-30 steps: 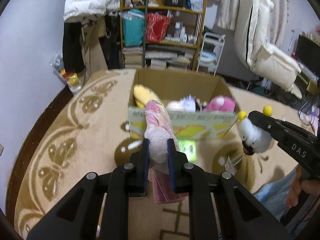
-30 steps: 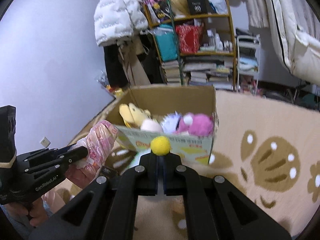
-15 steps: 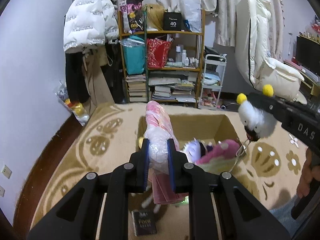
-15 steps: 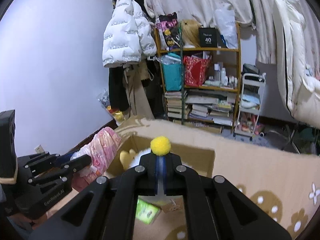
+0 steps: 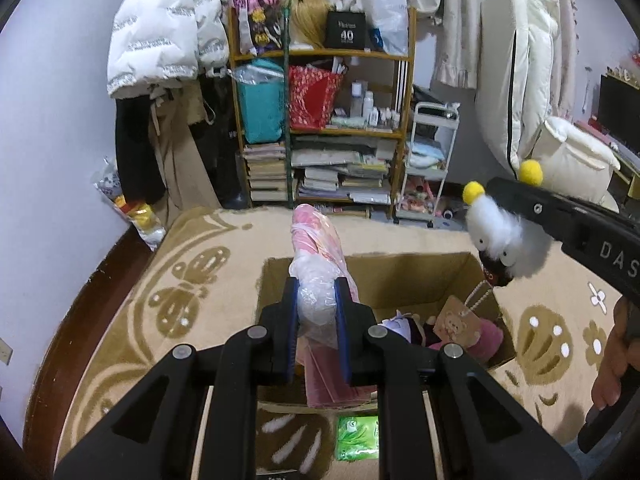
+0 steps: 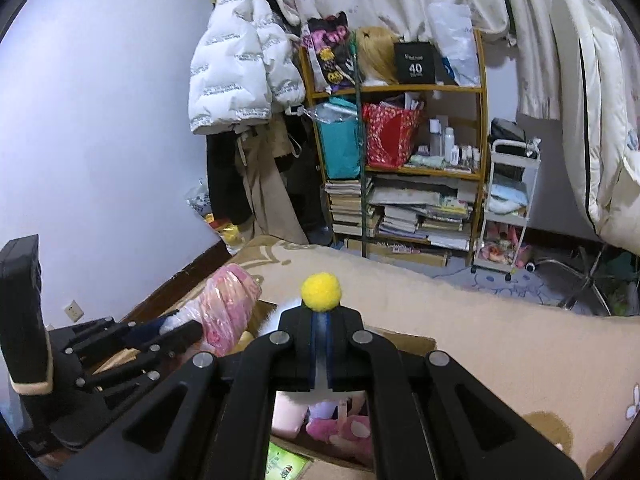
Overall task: Organize soft objects
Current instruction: 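Carry the pink item and white pompom over the box and lower them, then open both tools and pull them back from the box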
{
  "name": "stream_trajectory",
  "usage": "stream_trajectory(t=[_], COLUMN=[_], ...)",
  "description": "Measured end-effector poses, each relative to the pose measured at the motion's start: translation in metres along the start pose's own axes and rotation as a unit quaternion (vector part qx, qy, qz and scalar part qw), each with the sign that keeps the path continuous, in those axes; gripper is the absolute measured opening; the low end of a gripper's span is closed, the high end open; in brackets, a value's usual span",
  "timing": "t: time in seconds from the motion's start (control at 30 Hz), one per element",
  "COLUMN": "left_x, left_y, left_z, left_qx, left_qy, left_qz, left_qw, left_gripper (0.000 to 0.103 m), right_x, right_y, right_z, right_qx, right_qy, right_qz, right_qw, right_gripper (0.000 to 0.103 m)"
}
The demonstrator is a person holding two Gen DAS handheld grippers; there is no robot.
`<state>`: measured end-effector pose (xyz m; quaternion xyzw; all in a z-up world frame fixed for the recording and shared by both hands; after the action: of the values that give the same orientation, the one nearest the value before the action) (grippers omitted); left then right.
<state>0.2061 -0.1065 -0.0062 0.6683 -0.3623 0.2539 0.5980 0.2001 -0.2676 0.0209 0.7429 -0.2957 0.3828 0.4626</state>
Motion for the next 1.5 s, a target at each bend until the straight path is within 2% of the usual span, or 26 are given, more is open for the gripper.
stream_trajectory(t=[0.23,0.37,0.5,0.6,0.67,0.73,0.8,0.87,0.97,1.0,1.07,1.2,1.27,1.33,1.5], left_x=[-0.014,-0.024,-0.029,-0.03,-0.03,-0.03,-0.031,-0.033,-0.036,-0.036,-0.039,-0.048,-0.053,-0.057,-0.065], left_y=[-0.029,-0.037,-0.041,-0.038,-0.03,-0.022,-0.013,-0.005,0.008,0.012,0.023,0.041,0.05,0.058,0.076], left_z=[0.014,0.019,0.016,0.011,0.006,0.001,-0.005,-0.011,-0.02,-0.021,-0.027,-0.039,-0.046,-0.051,-0.062], left_qx=[-0.007,-0.006,-0.013,-0.01,-0.006,-0.001,0.001,0.003,0.012,0.014,0.017,0.026,0.031,0.034,0.031], left_qy=[-0.014,-0.015,-0.015,-0.014,-0.01,-0.005,0.0,0.004,0.007,0.008,0.01,0.011,0.014,0.018,0.029], left_qz=[-0.044,-0.061,-0.078,-0.082,-0.077,-0.068,-0.066,-0.066,-0.063,-0.062,-0.059,-0.058,-0.057,-0.058,-0.061], left_qw=[0.9989,0.998,0.9967,0.9965,0.997,0.9977,0.9978,0.9978,0.9979,0.9979,0.9981,0.9979,0.9978,0.9976,0.9972], left_gripper=[0.017,0.019,0.022,0.033,0.049,0.057,0.06,0.065,0.076,0.077,0.079,0.083,0.09,0.09,0.091], right_x=[-0.027,-0.05,-0.063,-0.066,-0.067,-0.067,-0.066,-0.064,-0.062,-0.061,-0.06,-0.059,-0.059,-0.059,-0.061], right_y=[-0.017,-0.025,-0.026,-0.024,-0.021,-0.018,-0.014,-0.007,0.003,0.005,0.012,0.025,0.035,0.044,0.057], right_z=[0.016,0.02,0.025,0.028,0.028,0.027,0.025,0.022,0.017,0.015,0.01,-0.004,-0.012,-0.02,-0.032], right_qx=[0.014,0.014,0.016,0.02,0.02,0.018,0.017,0.018,0.016,0.015,0.015,0.006,0.01,0.007,-0.001], right_qy=[-0.042,-0.05,-0.064,-0.074,-0.075,-0.075,-0.077,-0.078,-0.076,-0.075,-0.074,-0.057,-0.052,-0.052,-0.053], right_qz=[-0.033,-0.065,-0.078,-0.083,-0.083,-0.083,-0.081,-0.074,-0.065,-0.065,-0.065,-0.066,-0.06,-0.053,-0.053], right_qw=[0.998,0.996,0.995,0.994,0.993,0.994,0.994,0.994,0.995,0.995,0.995,0.996,0.997,0.997,0.997], right_gripper=[0.004,0.006,0.008,0.011,0.011,0.013,0.021,0.037,0.048,0.052,0.07,0.086,0.097,0.103,0.103])
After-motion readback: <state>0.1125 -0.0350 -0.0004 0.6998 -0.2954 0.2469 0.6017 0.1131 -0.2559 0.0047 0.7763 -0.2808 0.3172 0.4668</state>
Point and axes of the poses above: each gripper's, at about its wrist camera, not at the fingertips, and y roughly against the way its jaws point, z to its right, x to its top, the point moved 1 cm from there along -y, roughly the way its jaws point, and after that the axes turned 14 degrees about x, right-handed, at the moved point
